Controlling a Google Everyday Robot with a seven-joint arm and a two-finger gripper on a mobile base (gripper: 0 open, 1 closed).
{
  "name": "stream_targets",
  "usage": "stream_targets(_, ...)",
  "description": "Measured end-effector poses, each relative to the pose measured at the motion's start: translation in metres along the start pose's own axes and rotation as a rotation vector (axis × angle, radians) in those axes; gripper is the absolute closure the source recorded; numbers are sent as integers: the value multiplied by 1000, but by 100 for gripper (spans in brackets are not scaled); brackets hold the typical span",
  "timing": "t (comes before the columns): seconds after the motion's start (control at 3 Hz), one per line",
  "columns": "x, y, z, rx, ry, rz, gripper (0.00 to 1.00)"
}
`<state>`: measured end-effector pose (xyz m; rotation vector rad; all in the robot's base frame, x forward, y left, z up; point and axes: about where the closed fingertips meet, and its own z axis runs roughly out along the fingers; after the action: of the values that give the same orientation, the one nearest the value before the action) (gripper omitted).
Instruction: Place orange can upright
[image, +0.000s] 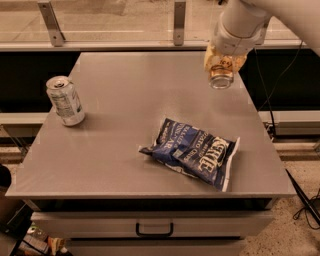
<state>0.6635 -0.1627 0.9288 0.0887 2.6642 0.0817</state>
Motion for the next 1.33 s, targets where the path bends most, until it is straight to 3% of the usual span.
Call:
stream_targets(0.33,-7,-5,-21,-111,-136,-48,100)
stream_targets(1.0,-49,8,-54,-402,-391,-156,100)
stream_targets(1.33,-62,20,-64,-489,-475,-249,100)
